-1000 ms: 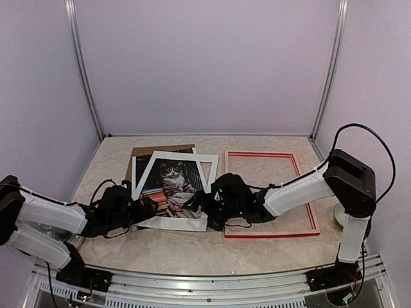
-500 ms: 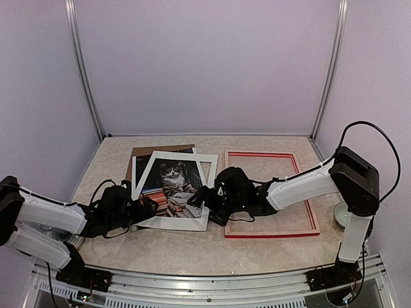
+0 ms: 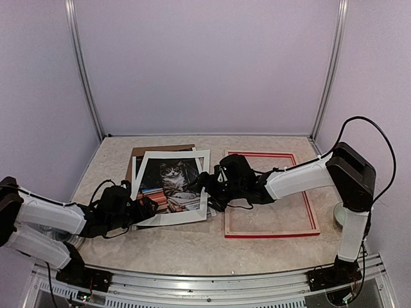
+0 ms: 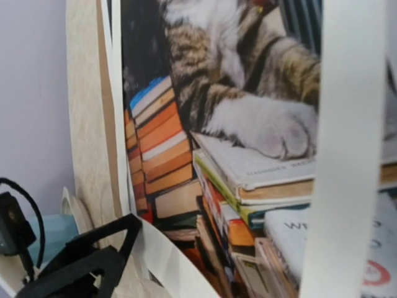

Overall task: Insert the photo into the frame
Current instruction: Pick up the mat board from the photo.

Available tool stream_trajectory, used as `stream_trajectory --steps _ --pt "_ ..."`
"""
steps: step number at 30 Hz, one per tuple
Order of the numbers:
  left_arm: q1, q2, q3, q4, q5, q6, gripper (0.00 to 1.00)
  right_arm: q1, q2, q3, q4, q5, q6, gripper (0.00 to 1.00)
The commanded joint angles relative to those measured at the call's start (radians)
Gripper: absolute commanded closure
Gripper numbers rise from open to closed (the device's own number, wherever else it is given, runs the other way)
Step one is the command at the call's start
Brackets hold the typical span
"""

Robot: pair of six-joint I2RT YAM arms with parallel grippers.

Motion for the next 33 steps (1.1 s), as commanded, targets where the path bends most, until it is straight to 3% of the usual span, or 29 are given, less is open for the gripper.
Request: stream_trajectory --steps 1,5,12,17,25,33 --pt "0.001 -0.016 -0.017 -0.023 0.002 0.007 0.01 -0.018 0.058 0.028 0.063 -0.066 -0.028 0.07" --pt "0.0 -0.017 -0.018 -0.023 0.002 0.007 0.01 -0.026 0.096 0.039 0.092 -0.091 -0.021 0.07" --pt "0.0 -0.023 -0.018 -0.032 -0.001 0.006 0.01 -0.046 0.124 0.058 0.057 -0.101 -0.019 0.18" --pt "0.0 -0.038 -0.021 -0.04 -0.009 0.007 0.01 -0.054 0.097 0.024 0.068 -0.099 -0.029 0.41" --pt "0.0 -0.035 -0.02 -0.039 -0.007 0.007 0.01 -0.067 0.119 0.024 0.084 -0.181 -0.026 0.9" --pt "-0.005 -0.104 -0.017 -0.068 -0.022 0.02 0.01 -0.084 0.074 0.023 0.02 -0.192 -0.047 1.0"
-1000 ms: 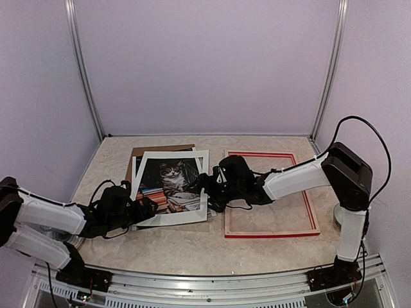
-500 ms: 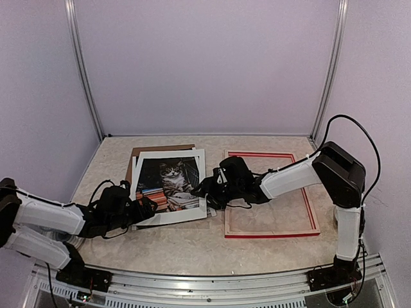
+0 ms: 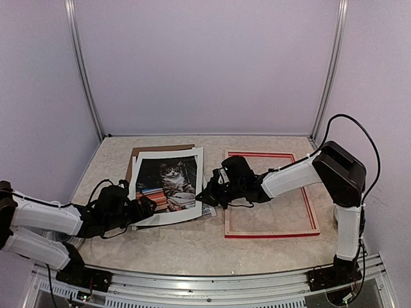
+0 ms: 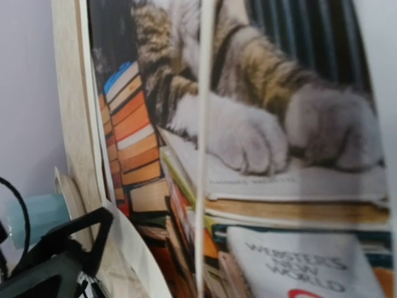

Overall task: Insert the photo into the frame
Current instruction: Pick up the mat board from the photo, then place the mat board on the glass panel.

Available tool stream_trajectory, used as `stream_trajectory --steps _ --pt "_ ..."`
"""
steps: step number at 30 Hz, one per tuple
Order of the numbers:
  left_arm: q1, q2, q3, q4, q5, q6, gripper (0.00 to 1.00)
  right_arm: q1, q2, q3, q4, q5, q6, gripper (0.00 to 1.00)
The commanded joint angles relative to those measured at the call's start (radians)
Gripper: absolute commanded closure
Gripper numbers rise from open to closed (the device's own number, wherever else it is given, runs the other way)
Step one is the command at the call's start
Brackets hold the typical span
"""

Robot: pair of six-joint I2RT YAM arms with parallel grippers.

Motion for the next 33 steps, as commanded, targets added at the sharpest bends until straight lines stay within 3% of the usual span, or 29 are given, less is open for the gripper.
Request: stream_trajectory --steps 1,10,33 --pt "-0.006 -0.075 -0.01 -0.036 -0.022 0.021 0.01 -0.027 -0.05 -0.005 -0.049 -0.021 -0.026 1.0" --pt "-0.011 -0.184 -0.004 -0.072 -0.07 0.057 0.01 -0.077 -0.219 -0.055 -0.235 -0.01 -0.123 1.0" --pt "-0.015 -0.077 0.028 -0.024 -0.041 0.059 0.01 -0.276 -0.616 -0.236 -0.789 0.037 -0.44 1.0"
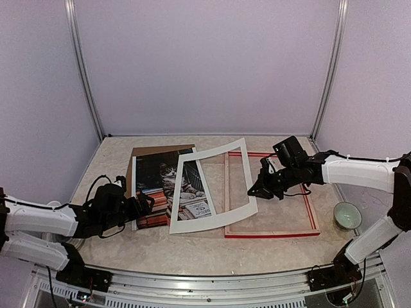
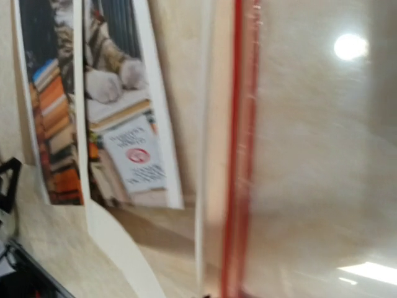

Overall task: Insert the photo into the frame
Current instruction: Place the mat board on the glass panel.

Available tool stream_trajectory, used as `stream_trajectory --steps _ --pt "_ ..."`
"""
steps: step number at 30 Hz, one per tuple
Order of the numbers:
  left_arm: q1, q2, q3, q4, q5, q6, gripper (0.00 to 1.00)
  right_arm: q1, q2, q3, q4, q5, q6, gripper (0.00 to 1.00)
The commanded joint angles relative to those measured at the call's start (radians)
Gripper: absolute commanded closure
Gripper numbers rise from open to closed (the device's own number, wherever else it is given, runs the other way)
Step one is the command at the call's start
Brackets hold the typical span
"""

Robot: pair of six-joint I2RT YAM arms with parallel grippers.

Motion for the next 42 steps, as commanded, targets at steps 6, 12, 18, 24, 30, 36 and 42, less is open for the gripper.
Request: stream_trajectory --steps 6,12,18,24,30,36,42 --pt "-0.003 0.024 0.017 0.028 0.008 0.015 0.01 -0.171 -0.17 -0.088 -0.281 0.077 -0.177 1.0" --pt "-0.003 0.045 0.018 0.047 0.016 0.015 0.01 -0.271 -0.209 -0.115 -0.348 0.078 -0.255 1.0" --pt "-0.003 0.067 0.022 0.056 0.019 0.018 0.01 -0.319 -0.192 -0.064 -0.465 0.137 -0.343 1.0" --pt "-0.003 0.084 0.02 0.071 0.025 0.015 0.01 -0.361 -0.19 -0.043 -0.532 0.219 -0.387 1.0" --pt "-0.002 0.091 0.02 0.074 0.027 0.018 0.01 -0.377 -0.177 -0.03 -0.559 0.284 -0.418 1.0" --pt "0.0 0.091 0.021 0.076 0.028 0.018 0.01 -0.388 -0.168 -0.022 -0.579 0.334 -0.437 1.0" --pt "-0.002 0.098 0.024 0.078 0.034 0.015 0.01 -0.395 -0.156 -0.005 -0.587 0.372 -0.461 1.0"
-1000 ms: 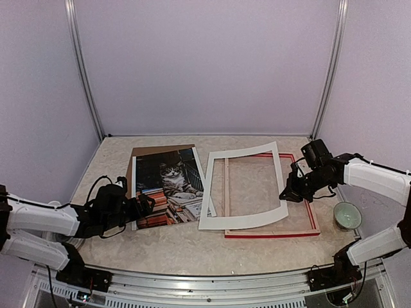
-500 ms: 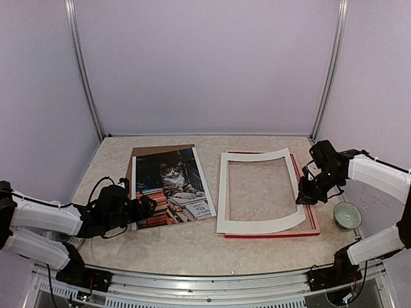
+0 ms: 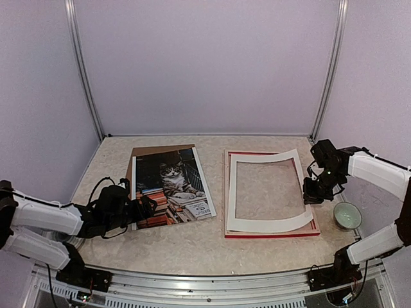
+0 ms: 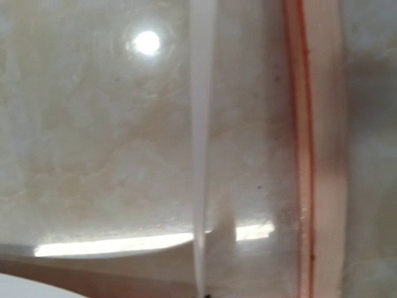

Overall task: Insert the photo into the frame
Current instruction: Place the mat board on the glass panel.

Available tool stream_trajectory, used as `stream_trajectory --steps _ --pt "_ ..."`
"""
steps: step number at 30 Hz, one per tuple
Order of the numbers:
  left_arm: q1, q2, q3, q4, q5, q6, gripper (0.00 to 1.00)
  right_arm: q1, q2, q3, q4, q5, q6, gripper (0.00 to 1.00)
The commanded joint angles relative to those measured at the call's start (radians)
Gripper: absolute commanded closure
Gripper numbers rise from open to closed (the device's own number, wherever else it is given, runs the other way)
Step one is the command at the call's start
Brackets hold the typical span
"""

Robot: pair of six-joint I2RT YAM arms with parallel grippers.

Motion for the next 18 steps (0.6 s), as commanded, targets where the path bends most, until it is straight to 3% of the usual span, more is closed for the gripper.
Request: stream_trajectory --steps 1,18 --pt "-0.002 0.01 0.026 0.025 0.009 0.011 0.01 -0.015 0.018 0.032 -0.02 0.05 -0.032 1.0" --pt "-0.005 0.017 0.024 0.024 0.007 0.007 0.01 -0.016 0.091 0.084 0.012 0.107 -0.079 0.99"
